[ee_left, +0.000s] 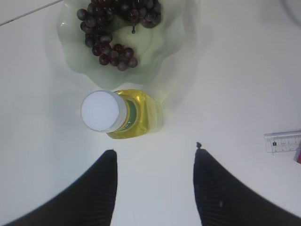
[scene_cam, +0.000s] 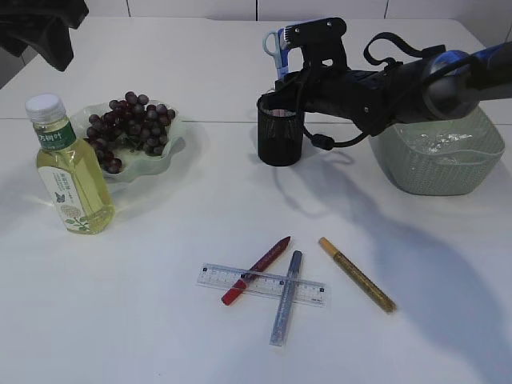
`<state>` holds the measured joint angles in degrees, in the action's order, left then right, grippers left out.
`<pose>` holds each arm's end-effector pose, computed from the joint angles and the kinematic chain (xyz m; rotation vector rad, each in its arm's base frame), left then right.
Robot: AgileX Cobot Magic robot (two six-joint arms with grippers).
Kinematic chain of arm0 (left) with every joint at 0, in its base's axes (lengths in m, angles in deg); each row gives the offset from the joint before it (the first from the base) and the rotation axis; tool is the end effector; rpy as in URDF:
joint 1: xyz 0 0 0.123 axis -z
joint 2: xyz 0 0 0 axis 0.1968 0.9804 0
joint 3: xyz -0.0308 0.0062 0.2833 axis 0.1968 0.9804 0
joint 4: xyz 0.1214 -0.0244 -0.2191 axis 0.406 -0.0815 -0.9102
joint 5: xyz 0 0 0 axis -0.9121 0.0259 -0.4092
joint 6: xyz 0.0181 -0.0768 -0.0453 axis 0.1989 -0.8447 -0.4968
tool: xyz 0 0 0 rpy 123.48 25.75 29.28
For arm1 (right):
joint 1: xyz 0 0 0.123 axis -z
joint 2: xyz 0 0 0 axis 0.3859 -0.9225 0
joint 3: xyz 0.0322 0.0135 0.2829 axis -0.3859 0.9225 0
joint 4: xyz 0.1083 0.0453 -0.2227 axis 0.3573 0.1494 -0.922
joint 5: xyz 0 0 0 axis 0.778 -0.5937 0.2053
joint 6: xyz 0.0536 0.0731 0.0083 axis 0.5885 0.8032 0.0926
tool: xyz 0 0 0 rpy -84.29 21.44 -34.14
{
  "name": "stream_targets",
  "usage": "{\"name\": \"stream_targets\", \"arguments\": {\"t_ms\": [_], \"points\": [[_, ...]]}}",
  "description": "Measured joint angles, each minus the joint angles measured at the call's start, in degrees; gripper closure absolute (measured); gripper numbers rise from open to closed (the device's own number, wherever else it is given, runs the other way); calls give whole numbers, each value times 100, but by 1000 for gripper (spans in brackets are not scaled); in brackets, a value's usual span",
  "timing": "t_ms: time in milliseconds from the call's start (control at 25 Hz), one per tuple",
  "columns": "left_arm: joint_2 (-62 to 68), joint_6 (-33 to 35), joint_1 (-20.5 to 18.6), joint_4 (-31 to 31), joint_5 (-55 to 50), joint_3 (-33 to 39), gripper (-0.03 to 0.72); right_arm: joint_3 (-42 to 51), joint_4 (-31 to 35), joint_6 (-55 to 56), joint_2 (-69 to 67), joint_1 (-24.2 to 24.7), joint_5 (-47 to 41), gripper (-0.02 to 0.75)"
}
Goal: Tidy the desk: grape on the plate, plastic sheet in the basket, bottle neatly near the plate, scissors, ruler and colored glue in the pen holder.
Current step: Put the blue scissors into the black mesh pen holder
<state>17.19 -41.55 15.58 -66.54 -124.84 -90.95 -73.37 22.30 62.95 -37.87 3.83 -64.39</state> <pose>0.3118 -0.1340 0.3817 0.4220 2.5891 0.1329 0.4829 0.1682 0.1799 -0.3909 1.8934 0.2157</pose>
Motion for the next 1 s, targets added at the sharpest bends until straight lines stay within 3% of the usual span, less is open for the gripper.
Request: {"name": "stream_targets", "arguments": {"t_ms": [1000], "points": [[0, 0, 0, 12, 0, 0, 313, -553, 0, 0, -392, 0, -494, 584]]}}
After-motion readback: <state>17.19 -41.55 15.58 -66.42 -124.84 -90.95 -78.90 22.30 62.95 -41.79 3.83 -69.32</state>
